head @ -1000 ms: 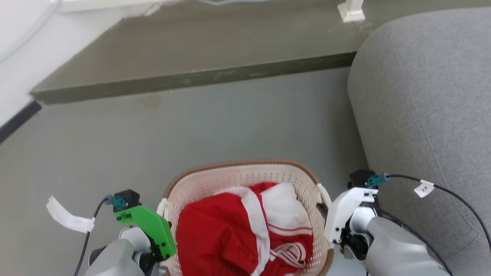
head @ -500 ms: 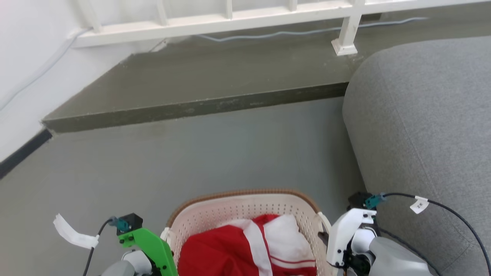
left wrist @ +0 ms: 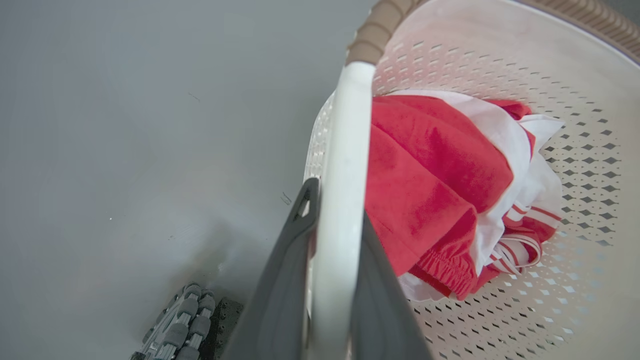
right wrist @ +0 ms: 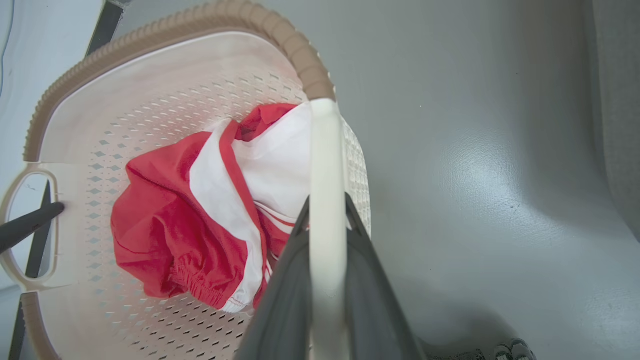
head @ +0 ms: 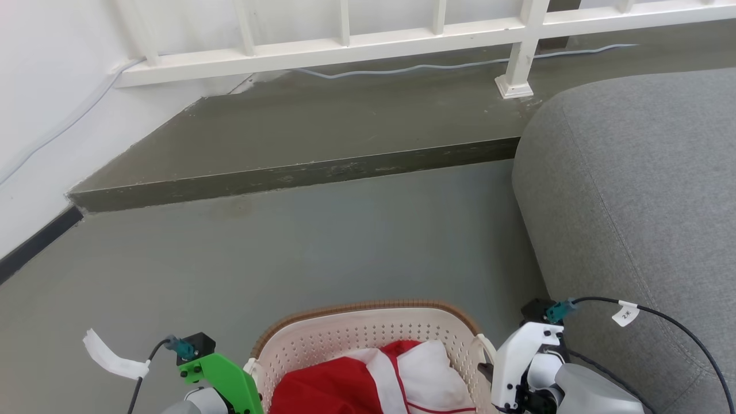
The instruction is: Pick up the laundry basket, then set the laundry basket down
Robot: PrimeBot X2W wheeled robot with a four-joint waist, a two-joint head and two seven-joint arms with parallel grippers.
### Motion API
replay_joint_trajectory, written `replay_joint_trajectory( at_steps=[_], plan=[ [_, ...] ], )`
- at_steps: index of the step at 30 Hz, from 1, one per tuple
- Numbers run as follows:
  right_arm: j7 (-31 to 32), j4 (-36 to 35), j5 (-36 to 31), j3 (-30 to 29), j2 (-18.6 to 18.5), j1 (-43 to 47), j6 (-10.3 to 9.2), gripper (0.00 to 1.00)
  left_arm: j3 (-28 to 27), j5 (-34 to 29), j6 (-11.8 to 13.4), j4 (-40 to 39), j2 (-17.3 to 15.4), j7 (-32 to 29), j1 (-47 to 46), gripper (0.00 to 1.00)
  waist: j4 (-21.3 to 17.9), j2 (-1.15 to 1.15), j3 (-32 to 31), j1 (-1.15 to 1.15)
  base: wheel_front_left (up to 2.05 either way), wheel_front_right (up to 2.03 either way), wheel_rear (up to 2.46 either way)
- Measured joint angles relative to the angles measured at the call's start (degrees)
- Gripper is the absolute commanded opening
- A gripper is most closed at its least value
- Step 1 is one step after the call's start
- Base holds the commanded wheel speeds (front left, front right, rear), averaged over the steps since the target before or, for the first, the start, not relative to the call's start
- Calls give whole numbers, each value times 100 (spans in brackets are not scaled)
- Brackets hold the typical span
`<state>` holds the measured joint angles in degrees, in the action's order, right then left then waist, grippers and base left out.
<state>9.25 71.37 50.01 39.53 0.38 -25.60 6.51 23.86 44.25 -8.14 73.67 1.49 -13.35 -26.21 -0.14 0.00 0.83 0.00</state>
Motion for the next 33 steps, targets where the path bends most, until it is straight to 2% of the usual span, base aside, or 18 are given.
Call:
replay_joint_trajectory(
  at_steps=[33],
  plan=[
    [47, 8, 155, 44, -4, 2, 0, 0, 4, 44, 13, 0, 0, -70, 10, 0, 17, 0, 33, 0, 0, 0, 0]
  ],
)
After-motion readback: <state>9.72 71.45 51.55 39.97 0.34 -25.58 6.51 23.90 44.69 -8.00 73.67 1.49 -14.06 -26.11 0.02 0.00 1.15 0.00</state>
